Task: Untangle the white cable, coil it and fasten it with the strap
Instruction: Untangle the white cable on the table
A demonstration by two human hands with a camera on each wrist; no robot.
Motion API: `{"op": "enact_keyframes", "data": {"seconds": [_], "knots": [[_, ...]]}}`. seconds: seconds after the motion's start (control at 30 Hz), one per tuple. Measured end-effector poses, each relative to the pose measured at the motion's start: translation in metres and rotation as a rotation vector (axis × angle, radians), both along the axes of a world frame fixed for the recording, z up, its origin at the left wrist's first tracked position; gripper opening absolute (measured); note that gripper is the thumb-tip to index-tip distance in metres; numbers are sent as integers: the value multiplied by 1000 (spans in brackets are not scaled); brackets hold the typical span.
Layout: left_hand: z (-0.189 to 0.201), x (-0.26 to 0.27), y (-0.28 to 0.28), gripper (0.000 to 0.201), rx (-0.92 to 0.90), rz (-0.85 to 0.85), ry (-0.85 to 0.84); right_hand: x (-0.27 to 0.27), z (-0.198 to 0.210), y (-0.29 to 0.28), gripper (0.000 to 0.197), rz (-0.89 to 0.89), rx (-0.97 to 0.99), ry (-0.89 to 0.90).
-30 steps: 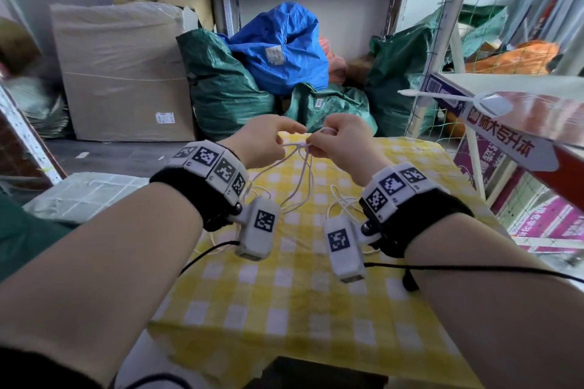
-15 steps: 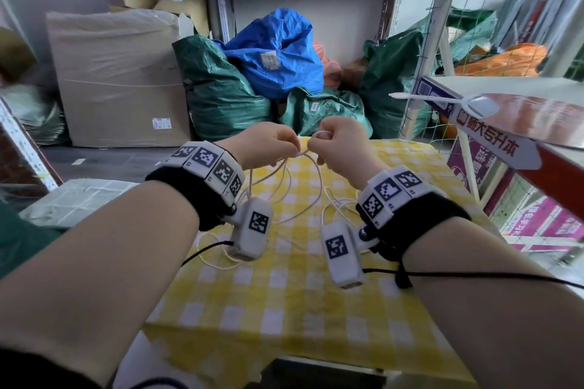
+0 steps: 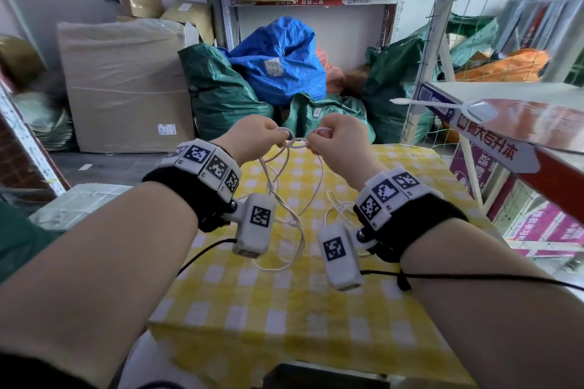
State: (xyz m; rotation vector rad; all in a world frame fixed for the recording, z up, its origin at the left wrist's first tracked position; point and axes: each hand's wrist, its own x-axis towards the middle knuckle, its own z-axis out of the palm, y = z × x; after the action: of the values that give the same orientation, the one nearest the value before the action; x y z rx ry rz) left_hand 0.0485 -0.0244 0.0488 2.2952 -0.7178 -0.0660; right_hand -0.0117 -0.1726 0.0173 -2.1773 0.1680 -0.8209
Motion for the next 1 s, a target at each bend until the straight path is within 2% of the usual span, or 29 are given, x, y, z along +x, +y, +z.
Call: {"op": "enact_keyframes", "data": {"seconds": [0.1,0.27,0.33,0.43,0.53,0.67,0.8,0.87,1.0], "knots": [[1,6,3,36,-14,121,-5,0,-1,-2,34,-21,-44,-29],[-6,19,17,24,-359,330,391,-4,2,-8,39,-101,-67,-38],[-11,24,25,24,-392,388,432,-5,4,-8,40,-123,-83,-27],[-18,38,35,32,-203,406,311,-3,5,-7,40,-145,-131,-21],[-21,49,47,36,-5,391,190,0,-1,-8,40,-137,-94,-41],[-24,51,64,30,274,285,54,1,-6,-15,36,-147,4,-55],[-24,37,64,48,485,100,142,-2,-2,-15,32,-50,117,-60],[-24,30,50,58,494,21,145,-2,0,-13,35,-5,165,-58],[-19,14,19,57,312,-102,130,-4,3,-8,39,29,239,-79]]}}
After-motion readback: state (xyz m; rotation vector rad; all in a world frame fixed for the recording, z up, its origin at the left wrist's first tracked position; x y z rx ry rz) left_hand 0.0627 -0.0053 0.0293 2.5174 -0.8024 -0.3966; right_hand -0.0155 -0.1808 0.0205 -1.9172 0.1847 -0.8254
